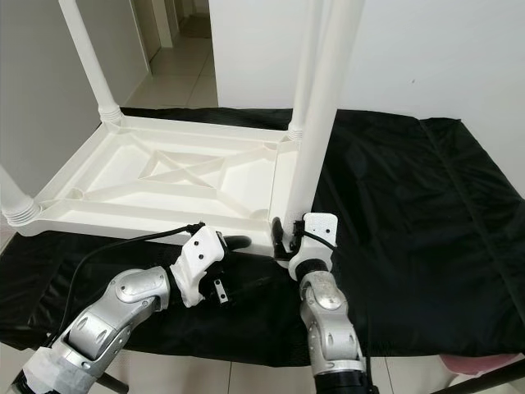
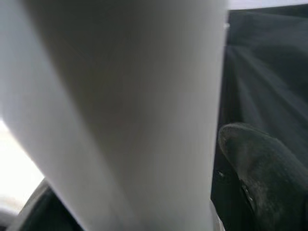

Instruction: Building children table

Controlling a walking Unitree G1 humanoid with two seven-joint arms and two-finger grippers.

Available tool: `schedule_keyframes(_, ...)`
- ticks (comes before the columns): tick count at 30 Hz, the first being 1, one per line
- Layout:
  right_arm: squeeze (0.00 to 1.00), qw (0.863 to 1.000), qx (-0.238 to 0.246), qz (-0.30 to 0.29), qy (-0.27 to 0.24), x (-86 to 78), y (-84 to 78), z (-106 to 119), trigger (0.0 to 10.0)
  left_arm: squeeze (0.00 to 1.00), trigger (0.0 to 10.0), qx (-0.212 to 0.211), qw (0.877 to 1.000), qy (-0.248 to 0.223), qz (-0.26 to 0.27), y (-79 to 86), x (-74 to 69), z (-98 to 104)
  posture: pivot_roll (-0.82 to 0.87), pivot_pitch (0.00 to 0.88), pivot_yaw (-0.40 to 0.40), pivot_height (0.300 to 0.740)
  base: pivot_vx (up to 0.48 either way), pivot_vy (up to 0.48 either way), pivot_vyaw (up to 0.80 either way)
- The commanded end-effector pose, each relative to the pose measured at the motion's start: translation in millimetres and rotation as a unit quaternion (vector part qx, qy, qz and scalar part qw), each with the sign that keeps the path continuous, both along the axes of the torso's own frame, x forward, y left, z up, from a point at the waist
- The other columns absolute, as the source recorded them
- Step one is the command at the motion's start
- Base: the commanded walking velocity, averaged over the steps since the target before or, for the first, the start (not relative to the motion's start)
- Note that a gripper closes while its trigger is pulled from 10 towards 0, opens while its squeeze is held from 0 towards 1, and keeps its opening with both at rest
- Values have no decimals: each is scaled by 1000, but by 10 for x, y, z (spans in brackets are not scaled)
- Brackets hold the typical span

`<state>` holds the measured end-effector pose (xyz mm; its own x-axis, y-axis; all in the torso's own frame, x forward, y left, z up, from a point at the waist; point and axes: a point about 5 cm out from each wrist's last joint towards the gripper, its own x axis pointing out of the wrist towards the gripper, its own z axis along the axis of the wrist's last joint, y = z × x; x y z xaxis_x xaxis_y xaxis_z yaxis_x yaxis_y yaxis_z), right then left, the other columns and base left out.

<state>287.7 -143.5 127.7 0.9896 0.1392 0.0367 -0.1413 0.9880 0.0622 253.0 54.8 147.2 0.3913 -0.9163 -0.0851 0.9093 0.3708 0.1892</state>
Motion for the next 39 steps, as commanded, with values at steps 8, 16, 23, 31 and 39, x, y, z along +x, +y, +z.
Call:
schedule_keyframes(8,0,986,-41,162,-11,-8,-76,45,10000,0,10000,9,1000,6,-29,-17,-22,-16,-72,17,33,740,0,0,0)
schedule_keyframes(16,0,959,-109,259,-17,84,-205,102,10000,0,10000,9,1000,6,-29,-5,-26,-15,-71,14,38,740,0,0,0)
schedule_keyframes(23,0,949,-119,290,6,158,-259,50,0,0,10000,10,999,4,-31,-18,-20,9,-51,25,35,740,0,0,0)
schedule_keyframes(31,0,956,-94,278,17,116,-311,-32,0,0,10000,16,1000,9,-21,59,-47,-21,-39,30,30,740,0,0,0)
schedule_keyframes(39,0,981,-56,178,55,147,-222,-101,10000,0,10000,13,1000,9,-24,42,-58,-6,-44,38,41,740,0,0,0)
